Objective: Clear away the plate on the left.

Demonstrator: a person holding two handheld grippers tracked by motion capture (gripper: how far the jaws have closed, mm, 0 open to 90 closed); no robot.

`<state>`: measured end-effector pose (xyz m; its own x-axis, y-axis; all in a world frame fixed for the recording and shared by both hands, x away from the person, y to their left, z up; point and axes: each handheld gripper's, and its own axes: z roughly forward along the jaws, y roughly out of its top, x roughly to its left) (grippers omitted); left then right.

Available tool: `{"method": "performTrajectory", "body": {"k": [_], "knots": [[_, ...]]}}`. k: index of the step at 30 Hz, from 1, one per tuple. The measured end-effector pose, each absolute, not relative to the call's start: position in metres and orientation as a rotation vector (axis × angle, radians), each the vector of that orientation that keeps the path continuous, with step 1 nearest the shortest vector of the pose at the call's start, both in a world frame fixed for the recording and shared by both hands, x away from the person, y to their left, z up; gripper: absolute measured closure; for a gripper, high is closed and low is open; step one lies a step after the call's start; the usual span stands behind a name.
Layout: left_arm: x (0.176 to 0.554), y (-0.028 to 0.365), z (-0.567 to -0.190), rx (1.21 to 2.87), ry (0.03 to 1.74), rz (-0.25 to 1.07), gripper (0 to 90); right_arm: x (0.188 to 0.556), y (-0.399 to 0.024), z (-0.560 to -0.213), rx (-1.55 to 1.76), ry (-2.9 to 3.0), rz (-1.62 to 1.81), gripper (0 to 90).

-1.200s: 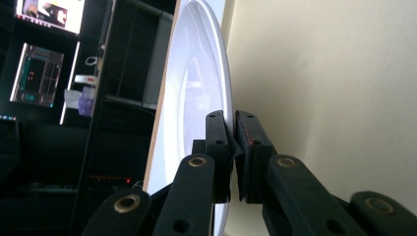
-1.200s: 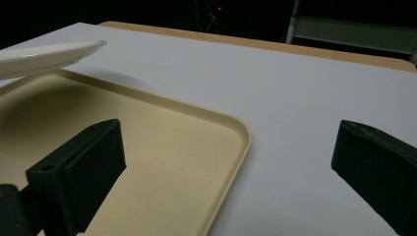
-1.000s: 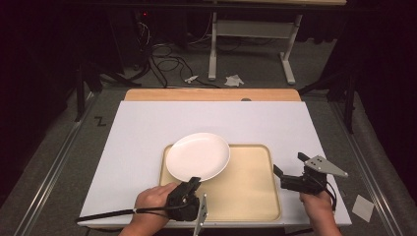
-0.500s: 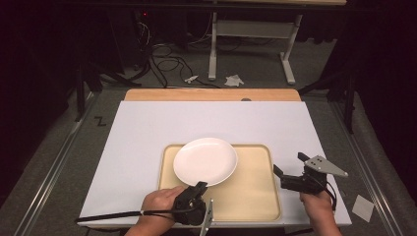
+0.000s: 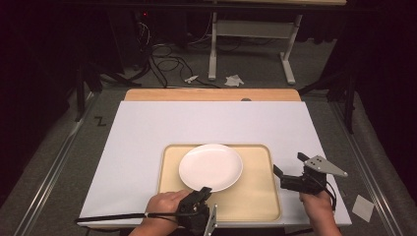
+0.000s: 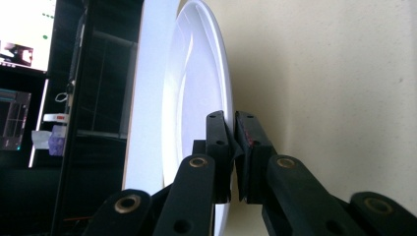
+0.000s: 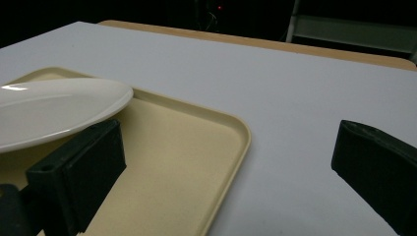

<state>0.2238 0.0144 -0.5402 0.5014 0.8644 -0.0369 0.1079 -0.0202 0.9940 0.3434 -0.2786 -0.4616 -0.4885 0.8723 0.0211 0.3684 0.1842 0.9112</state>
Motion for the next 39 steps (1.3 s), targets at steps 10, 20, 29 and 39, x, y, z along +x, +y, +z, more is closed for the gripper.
{"method": "performTrajectory", "body": {"k": [10, 20, 29, 39], "knots": [[0.225, 0.014, -0.547, 1.524, 0.87, 0.755, 85.5, 0.343, -0.279, -0.461, 1.161, 1.943, 1.276, 0.6], [0.223, 0.014, -0.552, 1.558, 0.863, 0.728, 86.6, 0.343, -0.279, -0.461, 1.158, 1.942, 1.277, 0.6], [0.219, 0.011, -0.556, 1.557, 0.917, 0.685, 86.7, 0.343, -0.279, -0.461, 1.159, 1.942, 1.277, 0.6], [0.218, 0.011, -0.558, 1.605, 0.918, 0.65, 84.2, 0.343, -0.279, -0.461, 1.161, 1.95, 1.278, 0.6]]}}
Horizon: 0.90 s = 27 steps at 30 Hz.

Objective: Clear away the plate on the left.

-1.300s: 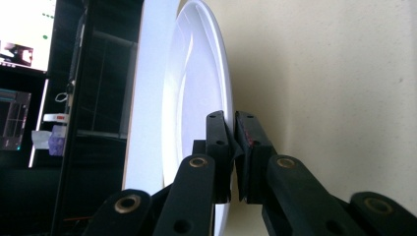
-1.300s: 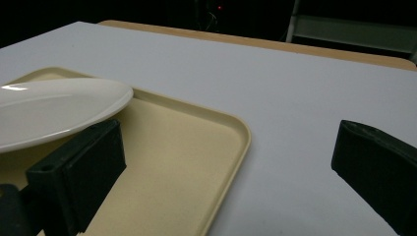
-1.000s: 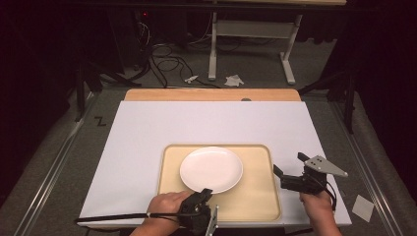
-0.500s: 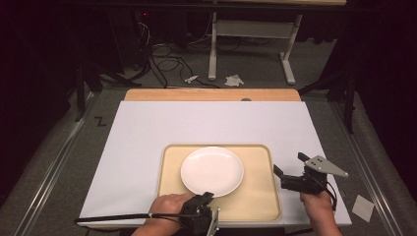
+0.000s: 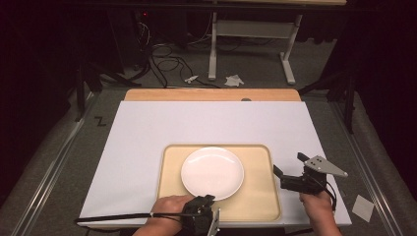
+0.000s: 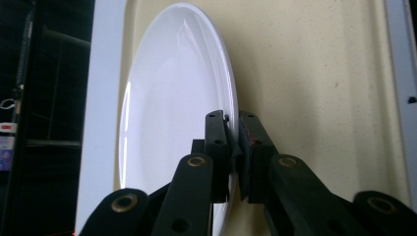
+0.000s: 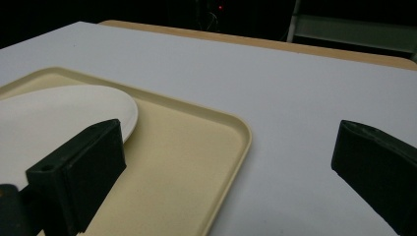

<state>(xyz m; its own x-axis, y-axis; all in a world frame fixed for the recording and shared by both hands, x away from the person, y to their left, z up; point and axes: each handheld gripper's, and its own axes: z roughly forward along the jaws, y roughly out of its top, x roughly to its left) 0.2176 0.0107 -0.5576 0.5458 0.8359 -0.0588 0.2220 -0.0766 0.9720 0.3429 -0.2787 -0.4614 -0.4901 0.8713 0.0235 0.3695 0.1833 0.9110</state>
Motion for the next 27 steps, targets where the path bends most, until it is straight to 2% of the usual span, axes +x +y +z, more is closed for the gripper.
{"method": "performTrajectory", "body": {"k": [4, 5, 7, 10, 12, 15, 27], "knots": [[0.217, 0.0117, -0.5585, 1.642, 0.909, 0.633, 83.3, 0.3436, -0.2785, -0.4627, 1.163, 1.953, 1.277, 0.6], [0.2205, 0.0145, -0.5573, 1.687, 0.842, 0.655, 83.1, 0.3435, -0.2783, -0.4629, 1.169, 1.954, 1.275, 0.6], [0.2215, 0.0152, -0.5581, 1.709, 0.824, 0.647, 82.5, 0.3435, -0.2781, -0.4631, 1.167, 1.958, 1.275, 0.5], [0.22, 0.0141, -0.5604, 1.711, 0.858, 0.634, 81.4, 0.3433, -0.2781, -0.4629, 1.169, 1.954, 1.277, 0.6], [0.2155, 0.0104, -0.5628, 1.667, 0.949, 0.607, 80.8, 0.3433, -0.2785, -0.4627, 1.161, 1.953, 1.277, 0.6], [0.2195, 0.0139, -0.5605, 1.721, 0.862, 0.621, 80.3, 0.3431, -0.2784, -0.4623, 1.158, 1.951, 1.278, 0.6], [0.2158, 0.0123, -0.5593, 1.703, 0.922, 0.596, 72.5, 0.3421, -0.2785, -0.4619, 1.164, 1.948, 1.28, 0.6]]}}
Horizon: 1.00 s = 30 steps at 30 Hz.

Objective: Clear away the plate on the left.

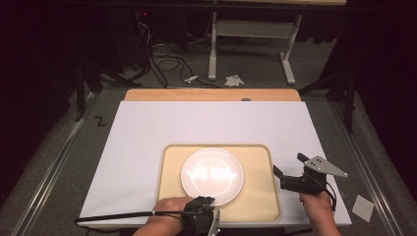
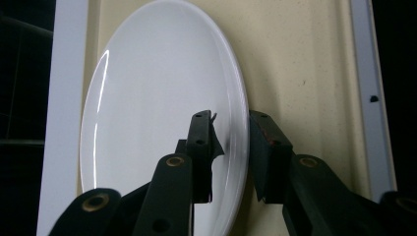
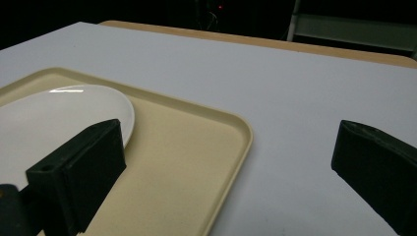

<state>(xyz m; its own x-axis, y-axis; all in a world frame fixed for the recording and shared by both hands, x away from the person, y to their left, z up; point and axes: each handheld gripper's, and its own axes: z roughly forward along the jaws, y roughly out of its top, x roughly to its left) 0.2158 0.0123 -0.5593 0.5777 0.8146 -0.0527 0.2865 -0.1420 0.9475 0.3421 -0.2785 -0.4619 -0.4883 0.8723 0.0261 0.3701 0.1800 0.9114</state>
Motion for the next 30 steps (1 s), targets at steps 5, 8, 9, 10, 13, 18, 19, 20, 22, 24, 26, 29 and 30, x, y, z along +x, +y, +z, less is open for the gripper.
{"method": "performTrajectory", "body": {"k": [5, 8, 9, 10, 13, 18, 19, 20, 22, 24, 26, 29, 30], "knots": [[0.216, 0.013, -0.556, 1.697, 0.92, 0.589, 68.6, 0.342, -0.277, -0.462, 1.161, 1.951, 1.277, 0.5], [0.218, 0.014, -0.554, 1.709, 0.89, 0.596, 66.9, 0.343, -0.278, -0.462, 1.161, 1.952, 1.273, 0.6], [0.217, 0.014, -0.554, 1.702, 0.903, 0.595, 66.3, 0.342, -0.277, -0.462, 1.166, 1.952, 1.277, 0.6], [0.217, 0.013, -0.554, 1.697, 0.906, 0.596, 65.9, 0.342, -0.277, -0.462, 1.163, 1.953, 1.277, 0.6], [0.217, 0.014, -0.554, 1.704, 0.888, 0.596, 65.4, 0.342, -0.277, -0.462, 1.163, 1.952, 1.275, 0.6], [0.216, 0.015, -0.55, 1.701, 0.875, 0.589, 62.3, 0.343, -0.278, -0.462, 1.164, 1.952, 1.274, 0.6], [0.216, 0.016, -0.549, 1.697, 0.87, 0.592, 61.8, 0.342, -0.277, -0.462, 1.159, 1.952, 1.275, 0.6], [0.215, 0.015, -0.549, 1.694, 0.877, 0.589, 61.3, 0.342, -0.277, -0.461, 1.151, 1.952, 1.276, 0.6], [0.214, 0.015, -0.549, 1.691, 0.879, 0.59, 61.2, 0.342, -0.277, -0.462, 1.161, 1.952, 1.273, 0.6], [0.214, 0.017, -0.546, 1.685, 0.852, 0.601, 60.9, 0.342, -0.277, -0.462, 1.16, 1.953, 1.274, 0.6], [0.216, 0.018, -0.542, 1.668, 0.836, 0.615, 61.9, 0.342, -0.277, -0.462, 1.155, 1.951, 1.276, 0.6], [0.219, 0.018, -0.535, 1.62, 0.846, 0.626, 61.7, 0.342, -0.277, -0.462, 1.162, 1.952, 1.275, 0.6], [0.219, 0.018, -0.534, 1.609, 0.858, 0.627, 60.7, 0.343, -0.277, -0.462, 1.159, 1.953, 1.274, 0.6]]}}
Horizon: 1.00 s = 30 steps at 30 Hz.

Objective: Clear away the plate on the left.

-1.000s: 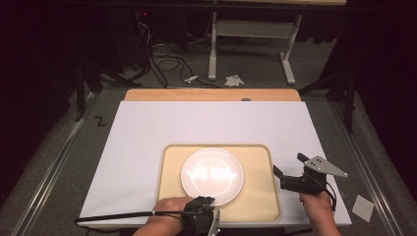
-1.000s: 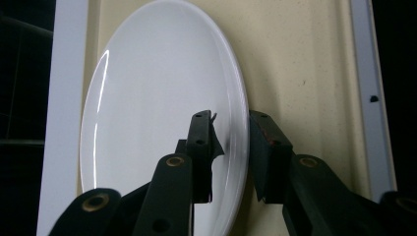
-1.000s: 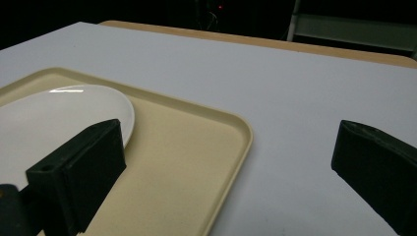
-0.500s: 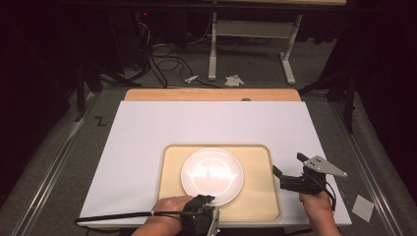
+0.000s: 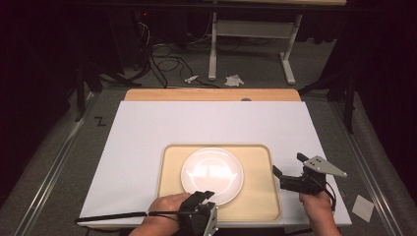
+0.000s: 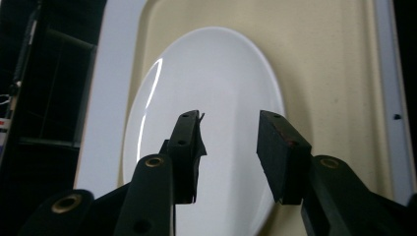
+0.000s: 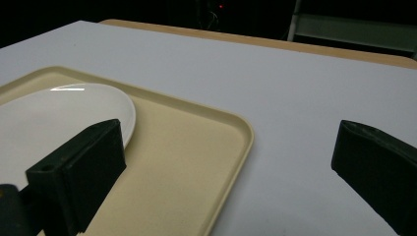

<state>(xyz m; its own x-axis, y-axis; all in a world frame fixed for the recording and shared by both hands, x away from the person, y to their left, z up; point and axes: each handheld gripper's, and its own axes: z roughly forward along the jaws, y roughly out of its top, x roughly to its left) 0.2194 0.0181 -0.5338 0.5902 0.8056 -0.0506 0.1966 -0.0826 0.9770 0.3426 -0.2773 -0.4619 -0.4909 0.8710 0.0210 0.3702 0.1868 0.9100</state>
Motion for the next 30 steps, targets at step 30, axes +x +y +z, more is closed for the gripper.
{"method": "performTrajectory", "body": {"k": [30], "knots": [[0.287, 0.095, -0.473, 1.08, 1.309, 0.524, 42.4, 0.343, -0.278, -0.462, 1.16, 1.952, 1.272, 0.6]]}}
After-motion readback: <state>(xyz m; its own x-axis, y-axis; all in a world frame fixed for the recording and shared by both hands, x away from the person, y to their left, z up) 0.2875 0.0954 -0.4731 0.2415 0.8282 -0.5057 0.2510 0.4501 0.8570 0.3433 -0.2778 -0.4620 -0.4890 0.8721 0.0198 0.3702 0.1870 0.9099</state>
